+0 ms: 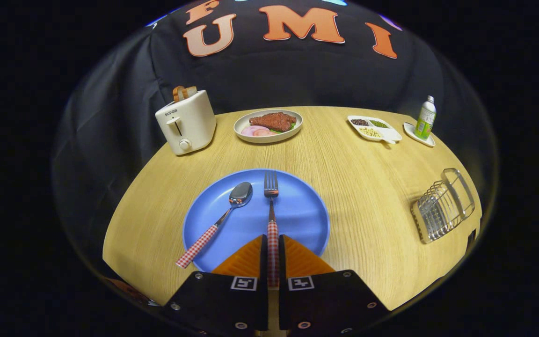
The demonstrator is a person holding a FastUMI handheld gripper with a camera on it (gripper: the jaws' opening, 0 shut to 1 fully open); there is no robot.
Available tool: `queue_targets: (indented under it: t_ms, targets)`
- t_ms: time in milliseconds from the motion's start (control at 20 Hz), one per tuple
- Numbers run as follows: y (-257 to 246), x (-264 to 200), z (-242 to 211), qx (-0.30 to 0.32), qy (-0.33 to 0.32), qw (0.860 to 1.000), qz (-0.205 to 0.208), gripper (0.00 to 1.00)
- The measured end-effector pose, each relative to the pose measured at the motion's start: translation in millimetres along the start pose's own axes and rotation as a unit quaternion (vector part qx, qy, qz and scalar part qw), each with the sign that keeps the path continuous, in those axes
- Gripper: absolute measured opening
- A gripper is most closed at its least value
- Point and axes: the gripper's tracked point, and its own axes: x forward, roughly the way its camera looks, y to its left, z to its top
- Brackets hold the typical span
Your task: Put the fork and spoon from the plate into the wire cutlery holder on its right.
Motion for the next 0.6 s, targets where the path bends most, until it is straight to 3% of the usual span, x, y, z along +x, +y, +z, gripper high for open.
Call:
queue_targets:
  t_ms: [250, 600]
  targets:
    - [-44, -43, 28, 0.002, -0.020, 1.000, -0.023, 0.10]
    - [-161, -104, 34, 0.014, -0.006, 0.994, -0.106, 0.10]
